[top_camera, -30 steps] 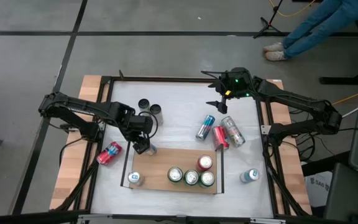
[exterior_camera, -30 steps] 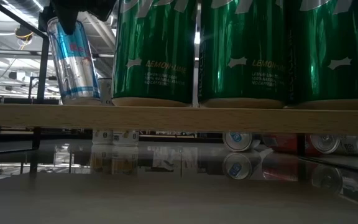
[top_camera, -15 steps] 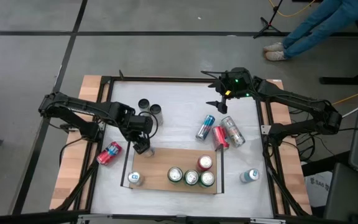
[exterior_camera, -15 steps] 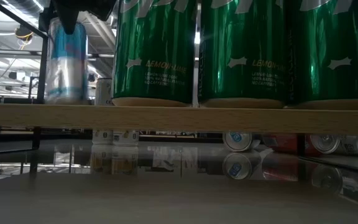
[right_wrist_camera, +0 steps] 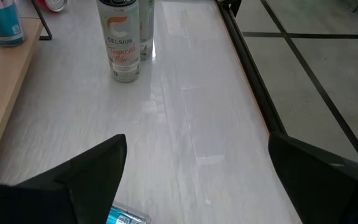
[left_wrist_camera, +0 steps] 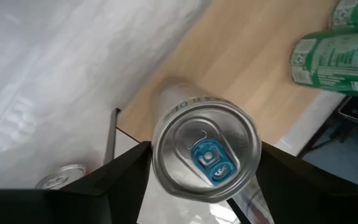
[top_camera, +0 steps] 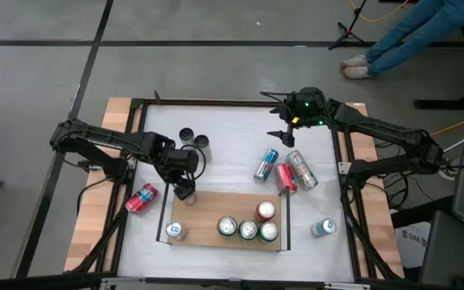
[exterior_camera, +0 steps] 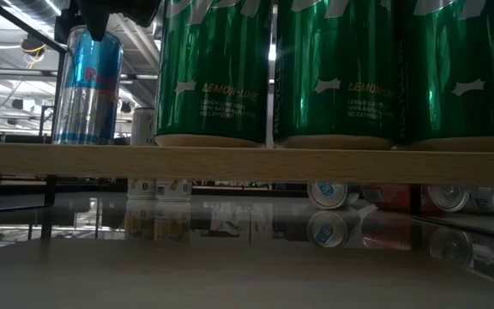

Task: Place canned beverage on shelf
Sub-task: Put the blue soda can on the shelf aligned with the other blue soda can

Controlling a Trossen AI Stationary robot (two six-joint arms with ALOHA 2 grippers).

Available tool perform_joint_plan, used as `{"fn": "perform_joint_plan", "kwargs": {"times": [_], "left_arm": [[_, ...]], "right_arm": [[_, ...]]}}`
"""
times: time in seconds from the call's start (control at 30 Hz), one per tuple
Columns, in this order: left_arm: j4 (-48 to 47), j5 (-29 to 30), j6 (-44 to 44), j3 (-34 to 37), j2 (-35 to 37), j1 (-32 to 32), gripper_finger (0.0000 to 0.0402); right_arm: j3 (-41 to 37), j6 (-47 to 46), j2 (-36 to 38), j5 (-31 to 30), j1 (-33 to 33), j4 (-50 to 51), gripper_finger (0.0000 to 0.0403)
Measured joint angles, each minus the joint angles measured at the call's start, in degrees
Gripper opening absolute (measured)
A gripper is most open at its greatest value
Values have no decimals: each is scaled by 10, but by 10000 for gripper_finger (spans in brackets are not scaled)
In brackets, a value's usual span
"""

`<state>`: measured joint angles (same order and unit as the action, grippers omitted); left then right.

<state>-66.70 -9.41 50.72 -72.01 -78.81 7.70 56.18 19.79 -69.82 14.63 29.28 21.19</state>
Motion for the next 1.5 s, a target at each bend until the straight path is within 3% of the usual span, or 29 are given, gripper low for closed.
{"fn": "perform_joint_plan", "kwargs": {"times": [0.47,1.1,1.27,1.5], "left_arm": [[11,-8,-1,-2,0,0,264],[2,18,1,-57,1,-1,264],[1,63,6,-57,1,-1,264],[-20,171,57,-57,1,-2,264]], "right_arm": [[0,0,0,0,0,0,381],[0,0,0,0,0,0,381],[0,0,0,0,0,0,381],[0,0,0,0,0,0,381]]}}
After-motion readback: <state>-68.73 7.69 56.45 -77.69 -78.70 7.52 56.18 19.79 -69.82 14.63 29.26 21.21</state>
